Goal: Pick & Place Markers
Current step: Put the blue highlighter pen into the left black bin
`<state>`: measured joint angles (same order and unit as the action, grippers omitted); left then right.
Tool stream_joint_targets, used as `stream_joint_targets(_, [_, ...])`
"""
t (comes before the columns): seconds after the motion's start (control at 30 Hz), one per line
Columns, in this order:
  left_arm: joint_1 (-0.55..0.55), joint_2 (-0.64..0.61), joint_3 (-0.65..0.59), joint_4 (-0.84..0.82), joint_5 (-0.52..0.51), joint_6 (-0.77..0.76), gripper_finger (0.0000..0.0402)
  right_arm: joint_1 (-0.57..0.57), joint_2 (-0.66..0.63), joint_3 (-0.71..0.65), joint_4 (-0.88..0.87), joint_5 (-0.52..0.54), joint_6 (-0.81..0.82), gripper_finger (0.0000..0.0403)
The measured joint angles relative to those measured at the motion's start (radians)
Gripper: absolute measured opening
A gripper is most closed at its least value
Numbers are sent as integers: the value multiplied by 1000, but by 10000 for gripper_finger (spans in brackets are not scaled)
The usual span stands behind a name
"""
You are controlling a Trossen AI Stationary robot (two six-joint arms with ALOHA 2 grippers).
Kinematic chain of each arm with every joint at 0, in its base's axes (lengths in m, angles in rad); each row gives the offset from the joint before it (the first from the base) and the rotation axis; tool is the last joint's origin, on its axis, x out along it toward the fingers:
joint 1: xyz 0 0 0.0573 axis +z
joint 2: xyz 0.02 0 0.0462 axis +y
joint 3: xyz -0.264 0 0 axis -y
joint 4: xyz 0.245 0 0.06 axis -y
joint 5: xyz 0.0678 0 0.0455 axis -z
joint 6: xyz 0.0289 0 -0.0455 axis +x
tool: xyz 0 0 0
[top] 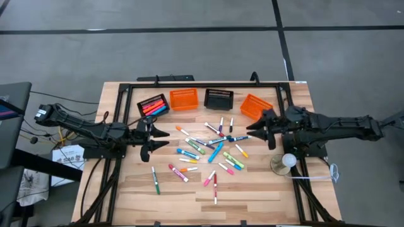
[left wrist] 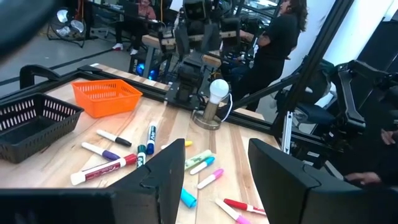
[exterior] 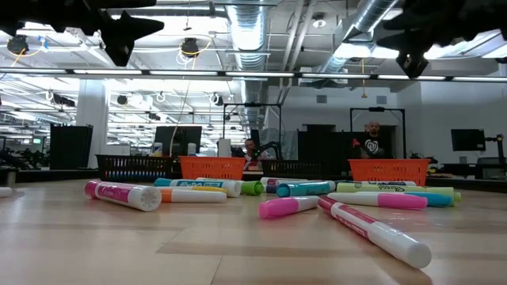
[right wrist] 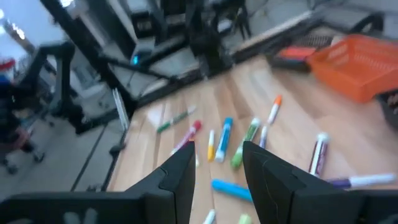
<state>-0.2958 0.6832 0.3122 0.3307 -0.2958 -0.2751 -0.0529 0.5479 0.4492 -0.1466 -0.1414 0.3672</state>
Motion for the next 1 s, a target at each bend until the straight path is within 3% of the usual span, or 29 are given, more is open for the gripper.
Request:
stream_joint_targets(0.23, [0,0,0,8,0,5,176,35,72,0,70,-17,-13,124])
stream_joint_targets(0.6, [0,0,0,11,0,8,176,10,75,0,92,-15,18,125])
stream_joint_targets(1.0, [0,0,0,11,0,6,176,9,148,0,291,-4,69,125])
